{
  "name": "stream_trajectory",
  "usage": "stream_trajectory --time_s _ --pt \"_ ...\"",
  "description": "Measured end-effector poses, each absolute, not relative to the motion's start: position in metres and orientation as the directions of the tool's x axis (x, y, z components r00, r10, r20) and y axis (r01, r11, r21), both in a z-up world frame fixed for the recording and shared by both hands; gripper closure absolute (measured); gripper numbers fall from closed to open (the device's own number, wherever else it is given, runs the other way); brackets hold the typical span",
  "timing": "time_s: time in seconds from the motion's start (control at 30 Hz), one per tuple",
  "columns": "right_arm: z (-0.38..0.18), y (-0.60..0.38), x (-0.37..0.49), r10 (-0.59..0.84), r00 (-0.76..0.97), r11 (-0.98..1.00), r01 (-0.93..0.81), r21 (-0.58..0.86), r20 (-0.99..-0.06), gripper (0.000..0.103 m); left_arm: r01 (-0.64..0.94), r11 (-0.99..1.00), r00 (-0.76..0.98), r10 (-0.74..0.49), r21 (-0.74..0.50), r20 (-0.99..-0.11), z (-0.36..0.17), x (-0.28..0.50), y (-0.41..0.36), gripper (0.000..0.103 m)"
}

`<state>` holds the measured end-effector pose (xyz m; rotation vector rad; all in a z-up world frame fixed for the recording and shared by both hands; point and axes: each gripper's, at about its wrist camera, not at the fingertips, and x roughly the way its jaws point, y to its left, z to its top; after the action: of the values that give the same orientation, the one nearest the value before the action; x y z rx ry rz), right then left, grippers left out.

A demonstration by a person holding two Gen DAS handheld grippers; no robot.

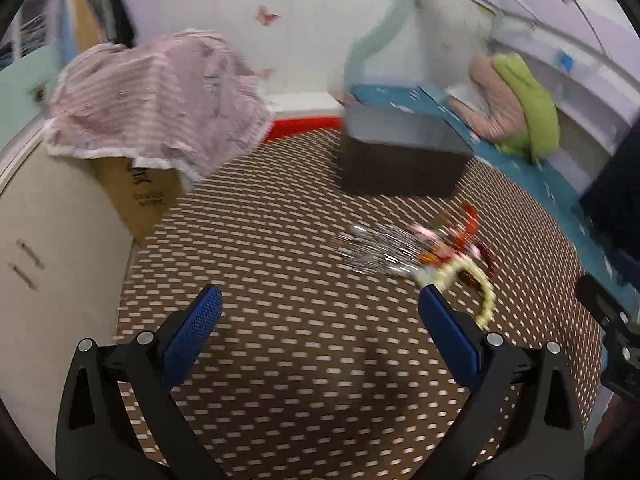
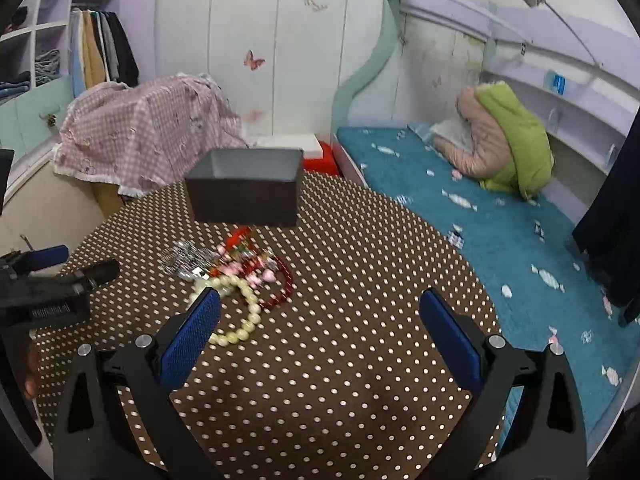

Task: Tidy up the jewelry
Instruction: 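Move both tools down toward the jewelry pile beside the grey box, then grasp the pale green bead bracelet with left tool while right tool grasps the dark red bead bracelet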

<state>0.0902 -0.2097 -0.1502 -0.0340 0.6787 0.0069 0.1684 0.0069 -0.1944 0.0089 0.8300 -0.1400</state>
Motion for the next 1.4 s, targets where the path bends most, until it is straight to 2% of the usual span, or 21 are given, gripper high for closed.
stream_trajectory --time_s 0.2,0.27,0.3,0.37,0.47,0.57,0.63,0.7,0.8,0.9,0.97,1.03,1.37,1.4 --pt "-0.168 -0.224 0.1 -0.001 0.739 1.0 -0.004 -0.005 -0.674 0.007 0.206 0.977 0.602 -0.174 -0.058 -0.779 -0.215 0.181 -0.04 0.007" --pt "-0.173 -0.226 0.102 0.004 0.732 1.0 -0.007 -0.002 -0.681 0.007 0.213 0.976 0.587 -0.161 -0.041 -0.793 -0.223 0.187 -0.048 0.023" --pt "-0.176 -0.228 0.103 0.006 0.728 1.0 -0.009 0.0 -0.685 0.007 0.213 0.976 0.563 -0.157 -0.042 -0.811 -0.229 0.191 -0.05 0.039" --pt "-0.181 -0.23 0.106 0.007 0.723 1.0 -0.008 0.002 -0.691 0.007 0.215 0.974 0.542 -0.175 -0.066 -0.822 -0.237 0.196 -0.053 0.042" --pt "-0.186 -0.235 0.11 0.021 0.718 1.0 -0.01 0.02 -0.696 0.007 0.223 0.975 0.552 -0.147 -0.025 -0.821 -0.239 0.197 -0.057 0.043" --pt "-0.188 -0.235 0.115 0.039 0.712 0.999 -0.028 0.028 -0.701 0.007 0.226 0.974 0.566 -0.129 0.003 -0.814 -0.241 0.199 -0.061 0.062" --pt "-0.189 -0.234 0.12 0.049 0.711 0.999 -0.048 0.022 -0.701 0.007 0.23 0.973 0.569 -0.132 0.003 -0.812 -0.24 0.198 -0.062 0.083" --pt "-0.189 -0.233 0.126 0.065 0.709 0.997 -0.073 0.018 -0.702 0.007 0.233 0.972 0.564 -0.147 -0.014 -0.813 -0.239 0.197 -0.057 0.09" --pt "-0.193 -0.232 0.138 0.107 0.689 0.993 -0.113 0.04 -0.717 0.01 0.238 0.97 0.55 -0.181 -0.055 -0.815 -0.234 0.194 -0.042 0.091" --pt "-0.2 -0.23 0.155 0.153 0.649 0.987 -0.144 0.078 -0.745 0.024 0.248 0.963 0.557 -0.228 -0.102 -0.799 -0.227 0.189 -0.03 0.092" --pt "-0.204 -0.228 0.164 0.172 0.63 0.983 -0.157 0.093 -0.758 0.028 0.259 0.956 0.566 -0.264 -0.135 -0.781 -0.221 0.184 -0.023 0.092" --pt "-0.208 -0.224 0.173 0.18 0.611 0.981 -0.168 0.095 -0.771 0.039 0.268 0.951 0.577 -0.284 -0.151 -0.766 -0.214 0.179 -0.015 0.093" --pt "-0.213 -0.199 0.193 0.145 0.579 0.971 -0.237 0.005 -0.802 0.071 0.321 0.926 0.574 -0.358 -0.2 -0.736 -0.188 0.176 -0.013 0.093" --pt "-0.212 -0.196 0.195 0.147 0.579 0.968 -0.251 -0.003 -0.802 0.08 0.326 0.925 0.576 -0.359 -0.196 -0.735 -0.186 0.176 -0.014 0.093"
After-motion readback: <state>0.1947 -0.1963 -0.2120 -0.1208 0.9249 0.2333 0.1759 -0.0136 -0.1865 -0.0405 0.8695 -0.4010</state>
